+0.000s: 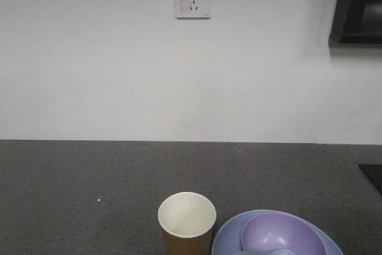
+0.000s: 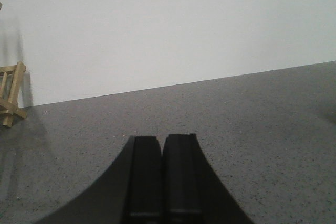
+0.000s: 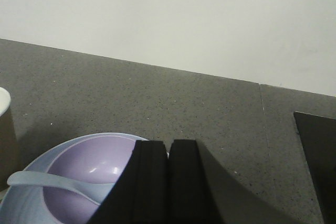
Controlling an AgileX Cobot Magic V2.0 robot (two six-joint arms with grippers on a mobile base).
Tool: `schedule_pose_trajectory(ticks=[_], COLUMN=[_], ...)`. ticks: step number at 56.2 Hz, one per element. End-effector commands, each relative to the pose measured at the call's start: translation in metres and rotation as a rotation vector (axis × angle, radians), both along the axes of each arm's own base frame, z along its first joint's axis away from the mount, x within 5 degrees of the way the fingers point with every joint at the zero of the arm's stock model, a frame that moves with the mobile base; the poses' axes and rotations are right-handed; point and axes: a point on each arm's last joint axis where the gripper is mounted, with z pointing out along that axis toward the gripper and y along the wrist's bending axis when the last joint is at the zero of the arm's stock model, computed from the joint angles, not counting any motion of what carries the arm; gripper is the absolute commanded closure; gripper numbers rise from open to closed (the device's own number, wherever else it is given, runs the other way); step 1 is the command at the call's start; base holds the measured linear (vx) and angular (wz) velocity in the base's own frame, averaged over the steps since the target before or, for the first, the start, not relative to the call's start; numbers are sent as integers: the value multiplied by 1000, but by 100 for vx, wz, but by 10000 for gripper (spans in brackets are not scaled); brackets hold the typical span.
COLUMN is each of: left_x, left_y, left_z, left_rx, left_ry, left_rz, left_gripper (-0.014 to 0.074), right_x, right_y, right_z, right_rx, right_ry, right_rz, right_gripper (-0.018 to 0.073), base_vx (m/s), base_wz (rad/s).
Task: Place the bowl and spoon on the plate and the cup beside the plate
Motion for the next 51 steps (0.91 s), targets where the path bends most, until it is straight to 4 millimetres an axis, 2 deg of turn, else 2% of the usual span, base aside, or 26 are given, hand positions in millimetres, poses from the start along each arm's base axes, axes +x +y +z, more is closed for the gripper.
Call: schedule_pose_trajectory(ticks=[1, 26, 34, 40, 51], left_x=[-3, -3, -3, -3, -3], left_y=[0, 0, 0, 0, 0], left_z=[17, 17, 17, 17, 17], left_rx=[-26, -26, -26, -26, -26], left_ry=[-118, -118, -118, -118, -117], left_rz=[-5, -5, -5, -5, -5], left_gripper=[594, 594, 594, 594, 594], right_x=[1, 1, 3, -8, -43], right_y=[-2, -2, -2, -6, -12], right_z=[15, 15, 9, -8, -64], right_rx=[8, -1, 28, 32, 82], right_ry=[-93, -95, -57, -58, -118], right_rz=[-23, -22, -35, -75, -132], right_gripper=[565, 565, 565, 565, 565], base_vx=[0, 0, 0, 0, 0], base_wz=[0, 0, 0, 0, 0])
